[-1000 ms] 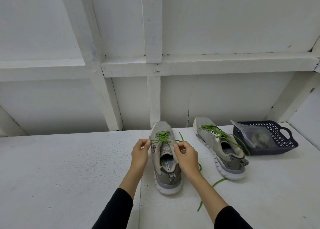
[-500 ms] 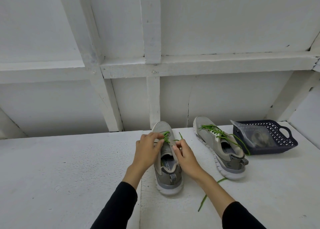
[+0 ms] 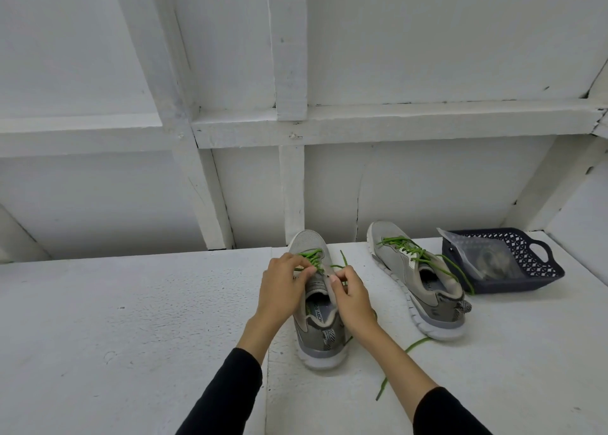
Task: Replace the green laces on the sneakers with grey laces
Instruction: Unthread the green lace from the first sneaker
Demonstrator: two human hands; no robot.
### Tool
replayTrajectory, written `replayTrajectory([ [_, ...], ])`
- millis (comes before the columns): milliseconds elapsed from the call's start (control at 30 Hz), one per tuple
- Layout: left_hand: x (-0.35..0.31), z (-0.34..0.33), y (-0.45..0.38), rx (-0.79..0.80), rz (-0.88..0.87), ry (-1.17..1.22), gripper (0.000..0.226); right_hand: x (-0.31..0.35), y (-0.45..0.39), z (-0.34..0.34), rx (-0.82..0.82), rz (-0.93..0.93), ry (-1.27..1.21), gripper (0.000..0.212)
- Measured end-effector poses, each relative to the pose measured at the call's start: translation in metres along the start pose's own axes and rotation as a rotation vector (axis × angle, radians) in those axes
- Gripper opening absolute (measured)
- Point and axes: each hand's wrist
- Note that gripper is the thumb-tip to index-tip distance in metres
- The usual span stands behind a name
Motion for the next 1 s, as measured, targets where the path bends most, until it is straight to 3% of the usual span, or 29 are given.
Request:
replayTrajectory([
  [67,0.0,-0.002,0.003,-0.006,0.063,0.41,0.013,-0.001,0.0,-0.003,-0.024,0.005,0.026,0.017],
  [167,0.001,-0.002,0.004,-0.096,0.147,0.831,0.02,-0.002,-0.001,-0.004,-0.044,0.013,0.035,0.019],
  [267,0.004,0.01,0.0,-0.204,0.111,1.422,0.026,-0.002,-0.001,-0.004,-0.043,0.006,0.032,0.019],
  [333,0.009,0.019,0.0,-0.273,0.107,1.66,0.028,-0.003,0.0,-0.005,-0.053,0.008,0.044,0.018],
  [400,0.013,0.019,0.001,-0.275,0.166,1.563,0.028,-0.004,0.0,-0.006,-0.062,0.009,0.06,0.017],
  [500,0.01,0.009,0.005,-0.196,0.212,1.078,0.02,-0.003,-0.001,-0.006,-0.068,0.011,0.07,0.017],
  [733,-0.001,-0.008,0.005,0.022,-0.073,0.03,0.013,-0.005,0.0,-0.006,-0.069,0.019,0.043,0.016],
  [867,0.0,-0.013,0.002,-0.006,-0.053,0.024,0.012,-0.004,0.0,-0.006,-0.078,0.021,0.043,0.016],
  [1000,-0.002,-0.009,0.006,-0.076,0.04,0.417,0.016,-0.005,0.0,-0.006,-0.089,0.019,0.041,0.016],
])
Point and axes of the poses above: each hand's wrist, its own y-axis away from the middle knuckle, its own z-axis out of the back of the hand, x = y × z, and after that the axes turned 12 degrees about x, right-handed
